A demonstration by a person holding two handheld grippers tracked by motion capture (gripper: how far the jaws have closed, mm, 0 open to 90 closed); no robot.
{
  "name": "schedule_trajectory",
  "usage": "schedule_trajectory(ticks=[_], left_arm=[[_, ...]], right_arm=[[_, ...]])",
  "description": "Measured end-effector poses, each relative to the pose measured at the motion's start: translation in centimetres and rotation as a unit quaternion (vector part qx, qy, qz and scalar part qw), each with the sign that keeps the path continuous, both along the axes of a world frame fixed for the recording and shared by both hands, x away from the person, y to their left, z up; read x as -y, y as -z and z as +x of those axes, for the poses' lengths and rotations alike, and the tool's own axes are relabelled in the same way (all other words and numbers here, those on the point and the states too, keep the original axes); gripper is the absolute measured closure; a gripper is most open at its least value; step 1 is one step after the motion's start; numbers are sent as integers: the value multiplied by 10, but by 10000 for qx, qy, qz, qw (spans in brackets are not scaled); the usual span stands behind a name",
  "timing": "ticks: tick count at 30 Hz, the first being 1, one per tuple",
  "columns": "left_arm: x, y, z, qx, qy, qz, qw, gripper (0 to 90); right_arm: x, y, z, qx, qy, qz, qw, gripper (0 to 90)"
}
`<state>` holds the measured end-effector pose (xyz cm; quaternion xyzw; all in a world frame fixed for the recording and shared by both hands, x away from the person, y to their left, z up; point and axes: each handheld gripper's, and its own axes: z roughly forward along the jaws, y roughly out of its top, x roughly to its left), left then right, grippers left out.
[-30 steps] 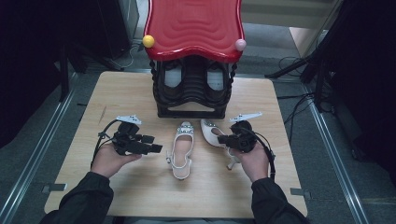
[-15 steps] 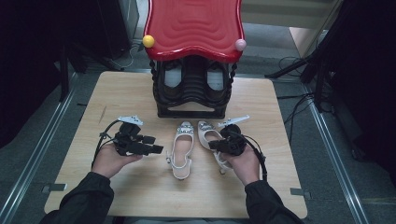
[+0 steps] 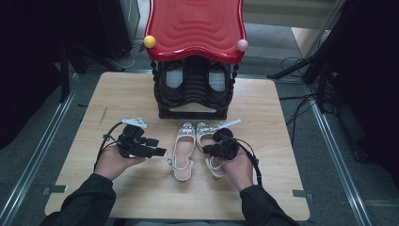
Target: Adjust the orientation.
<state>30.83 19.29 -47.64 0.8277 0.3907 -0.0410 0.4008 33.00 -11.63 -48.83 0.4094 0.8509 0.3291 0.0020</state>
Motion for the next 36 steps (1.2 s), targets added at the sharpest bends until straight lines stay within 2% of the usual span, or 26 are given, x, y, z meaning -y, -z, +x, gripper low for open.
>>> schedule_trajectory(ticks=[2, 3, 4, 5, 7, 9, 14, 15, 17, 20, 22, 23, 24, 27, 32, 36], left_arm=[[1, 1, 0, -13, 24, 25, 10000, 406], [2, 1, 0, 17, 32, 30, 10000, 426], [2, 1, 0, 17, 32, 30, 10000, 439], [3, 2, 1, 43, 34, 42, 10000, 453], [2, 2, 1, 57, 39, 44, 10000, 482], [2, 2, 3, 117, -3, 33, 9999, 570], [6, 6, 6, 78, -28, 82, 9999, 721], [7, 7, 6, 58, -34, 94, 9999, 721], [12, 12, 11, 9, -5, 157, 9999, 795], [14, 15, 13, -99, -26, 106, 9999, 870], [18, 20, 16, -163, -21, 145, 9998, 883], [22, 24, 17, -174, 36, 271, 9995, 888], [22, 24, 17, -174, 36, 271, 9995, 888], [27, 28, 17, -180, 51, 400, 9990, 887], [36, 34, 16, -231, 145, 506, 9983, 882], [36, 34, 16, -252, 156, 515, 9982, 882]], right_arm=[[1, 0, 0, 51, -52, 132, 9999, 825], [4, -4, 0, 107, -61, 292, 9995, 800], [4, -4, 0, 107, -61, 292, 9995, 800], [9, -9, -1, 227, -74, 419, 9988, 790], [12, -12, -2, 256, -58, 473, 9985, 790], [24, -18, -1, 354, 14, 595, 9976, 792], [39, -22, 1, 459, 130, 623, 9969, 806], [42, -22, 1, 483, 140, 602, 9969, 825], [49, -19, 3, 515, 185, 485, 9973, 893], [52, -15, 6, 465, 236, 423, 9977, 900], [55, -12, 8, 426, 314, 368, 9979, 900], [58, -8, 10, 403, 379, 284, 9981, 900], [58, -8, 10, 403, 379, 284, 9981, 900], [64, 1, 15, 261, 476, 174, 9984, 900], [64, 9, 17, 100, 458, 135, 9988, 900], [58, 15, 16, 30, 381, -14, 9993, 900]])
